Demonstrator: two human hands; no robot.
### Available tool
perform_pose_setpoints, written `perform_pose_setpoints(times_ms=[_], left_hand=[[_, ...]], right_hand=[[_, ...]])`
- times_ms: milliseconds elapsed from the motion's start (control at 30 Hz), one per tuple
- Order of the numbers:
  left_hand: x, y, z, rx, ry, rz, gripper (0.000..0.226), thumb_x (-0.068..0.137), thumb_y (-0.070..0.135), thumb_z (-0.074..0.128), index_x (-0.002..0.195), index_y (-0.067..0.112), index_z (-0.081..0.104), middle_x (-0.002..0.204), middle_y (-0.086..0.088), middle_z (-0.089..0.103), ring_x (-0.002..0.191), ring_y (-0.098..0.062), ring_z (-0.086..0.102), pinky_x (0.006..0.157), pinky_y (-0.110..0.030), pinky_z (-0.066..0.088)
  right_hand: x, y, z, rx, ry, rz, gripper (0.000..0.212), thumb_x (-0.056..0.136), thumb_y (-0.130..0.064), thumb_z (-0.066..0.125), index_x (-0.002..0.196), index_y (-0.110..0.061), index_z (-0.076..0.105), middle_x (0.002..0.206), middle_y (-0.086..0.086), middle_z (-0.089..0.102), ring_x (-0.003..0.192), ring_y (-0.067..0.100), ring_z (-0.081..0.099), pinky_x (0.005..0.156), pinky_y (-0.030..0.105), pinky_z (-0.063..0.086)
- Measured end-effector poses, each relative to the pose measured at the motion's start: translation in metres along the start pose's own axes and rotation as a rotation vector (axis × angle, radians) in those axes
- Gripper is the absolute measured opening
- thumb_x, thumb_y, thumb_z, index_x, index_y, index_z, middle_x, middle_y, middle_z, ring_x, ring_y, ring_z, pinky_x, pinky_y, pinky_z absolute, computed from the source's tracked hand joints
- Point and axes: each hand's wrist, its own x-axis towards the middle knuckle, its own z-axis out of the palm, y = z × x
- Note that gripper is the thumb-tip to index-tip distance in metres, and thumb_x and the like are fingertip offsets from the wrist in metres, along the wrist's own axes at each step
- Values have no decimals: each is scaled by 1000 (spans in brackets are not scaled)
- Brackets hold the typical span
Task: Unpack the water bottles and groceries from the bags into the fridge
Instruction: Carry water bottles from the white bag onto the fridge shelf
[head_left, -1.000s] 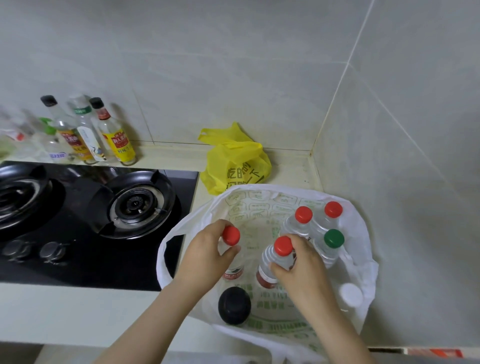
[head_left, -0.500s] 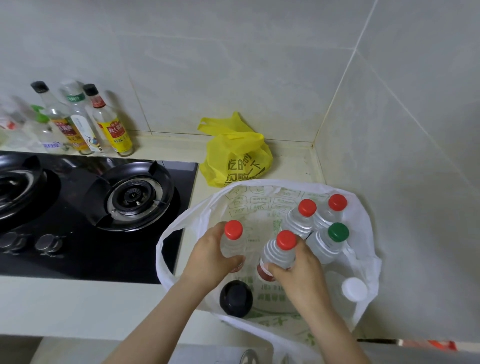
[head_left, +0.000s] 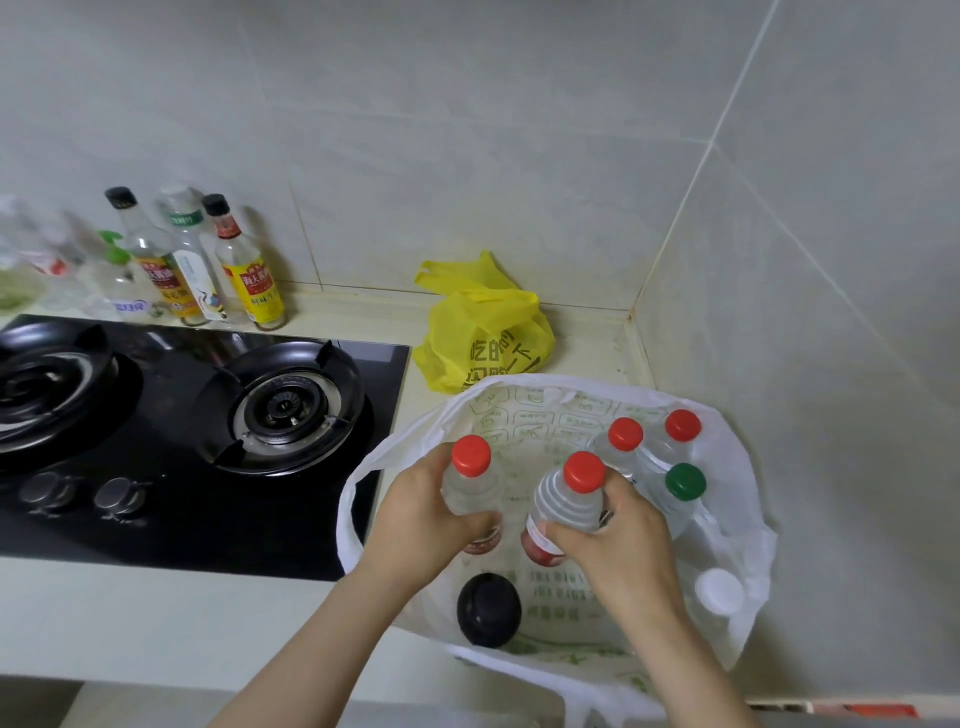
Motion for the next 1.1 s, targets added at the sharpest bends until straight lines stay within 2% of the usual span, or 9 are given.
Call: perform_pose_setpoints(times_ms=[100,200,300,467,567,767,900,967,1100], left_hand=[[-2,17,-16,-39,43,32,54,59,30,84,107,38,61,89,20,69,82,4,63,73,-27,54],[-3,36,-36,-54,74,78,53,55,35,84,103,41,62,89,21,70,81,5,65,74,-31,56],[-6,55,-56,-79,128,123,49,56,29,86,96,44,61,87,23,70,79,6,65,73,-27,56],[-11,85,-85,-150,205,187,49,54,35,84,98,37,63,86,19,72,77,-2,69,74,-39,57],[-16,102,-101,-198,255,231,47,55,33,84,99,36,65,85,20,72,78,-1,69,76,-39,58],[-29,129,-138,-338,335,332,44,60,23,86,101,25,69,91,12,74,86,-5,70,81,-39,57],[-42,141,-163,-382,419,416,45,63,17,87,102,31,68,92,18,73,87,0,69,81,-23,56],[-50,146,-172,-396,456,453,45,65,17,84,101,36,65,93,21,72,87,3,68,78,-17,55],[-62,148,-185,-469,484,505,40,73,16,79,108,30,66,98,14,73,91,-2,68,81,-25,56]], right_hand=[[0,-16,-9,37,28,-15,61,61,-38,84,117,-32,60,105,-17,68,101,8,62,89,34,52],[1,-33,-20,78,84,-44,59,56,-43,83,110,-32,63,96,-16,70,91,6,65,80,34,55],[-1,-56,-35,114,130,-90,52,55,-44,82,103,-33,64,88,-15,71,83,4,66,72,31,55],[-5,-95,-56,202,218,-225,44,55,-37,86,95,-35,67,81,-20,72,74,1,67,68,32,55],[-11,-120,-68,267,250,-302,42,57,-30,86,95,-35,68,82,-24,71,69,-3,65,65,24,50],[-26,-166,-84,428,310,-479,38,61,-23,85,92,-39,69,88,-21,72,82,-1,68,73,24,53],[-37,-194,-85,484,329,-608,39,64,-20,84,95,-38,68,90,-21,72,86,-1,68,75,22,53],[-44,-207,-81,521,342,-667,39,65,-27,83,100,-36,68,93,-19,72,88,1,68,75,18,52],[-53,-229,-69,639,366,-735,37,64,-42,70,101,-37,64,93,-18,71,86,3,68,68,10,50]])
